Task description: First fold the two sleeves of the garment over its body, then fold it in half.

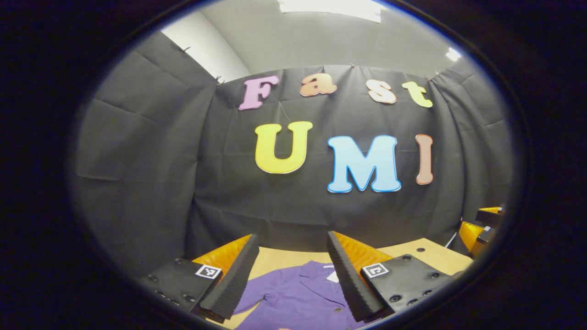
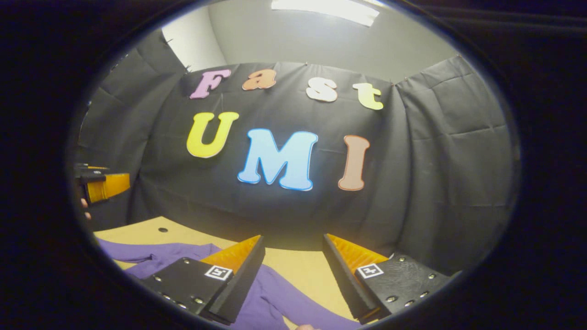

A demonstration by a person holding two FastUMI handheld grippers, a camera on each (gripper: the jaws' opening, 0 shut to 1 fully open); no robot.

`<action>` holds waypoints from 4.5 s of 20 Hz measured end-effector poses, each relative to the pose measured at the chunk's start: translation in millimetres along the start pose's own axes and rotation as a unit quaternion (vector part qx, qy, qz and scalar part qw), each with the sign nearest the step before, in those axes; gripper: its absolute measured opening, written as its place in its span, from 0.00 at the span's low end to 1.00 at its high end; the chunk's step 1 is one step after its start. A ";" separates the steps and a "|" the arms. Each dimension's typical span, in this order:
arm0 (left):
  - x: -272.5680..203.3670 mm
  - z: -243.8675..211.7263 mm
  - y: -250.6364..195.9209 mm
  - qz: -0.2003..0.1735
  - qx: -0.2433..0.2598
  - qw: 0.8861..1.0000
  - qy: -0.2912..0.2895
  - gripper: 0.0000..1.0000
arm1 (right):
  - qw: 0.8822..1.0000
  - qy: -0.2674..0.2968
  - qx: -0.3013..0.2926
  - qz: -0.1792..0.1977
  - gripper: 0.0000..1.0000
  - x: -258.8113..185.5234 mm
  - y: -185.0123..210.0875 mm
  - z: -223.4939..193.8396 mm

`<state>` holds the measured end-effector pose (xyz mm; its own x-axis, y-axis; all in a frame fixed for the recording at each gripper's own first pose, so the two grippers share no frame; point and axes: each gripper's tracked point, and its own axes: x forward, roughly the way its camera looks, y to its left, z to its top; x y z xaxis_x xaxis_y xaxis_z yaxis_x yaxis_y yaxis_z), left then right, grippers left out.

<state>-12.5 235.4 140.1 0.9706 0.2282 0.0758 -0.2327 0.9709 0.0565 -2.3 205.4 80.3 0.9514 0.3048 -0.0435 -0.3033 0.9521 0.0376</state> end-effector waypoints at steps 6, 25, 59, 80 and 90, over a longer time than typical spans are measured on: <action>21.1 0.5 -27.0 -0.041 0.006 0.999 0.003 0.93 | 0.990 0.108 0.039 -0.087 0.84 0.8 -53.1 -68.4; 34.6 -26.2 -22.5 -0.067 -0.011 0.997 0.038 0.93 | 0.823 0.464 0.205 -0.256 0.84 -70.0 -113.7 -304.6; 21.9 -40.8 -46.1 -0.078 -0.013 0.995 0.056 0.93 | 0.810 0.479 0.283 -0.184 0.07 -73.4 -119.6 -342.4; 24.3 -78.0 65.6 -0.018 -0.024 0.995 0.092 0.93 | 0.934 0.245 0.256 0.050 0.07 163.6 56.6 -77.0; 14.1 -112.5 106.6 0.027 -0.036 0.991 0.125 0.93 | 0.927 0.224 0.221 0.204 0.06 200.7 213.3 -43.8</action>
<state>-16.8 350.3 35.2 0.9438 0.2815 -0.1729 -0.2881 0.9575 -0.0134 121.6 470.7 35.9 0.6153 0.7101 -0.3422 -0.4876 0.6839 0.5427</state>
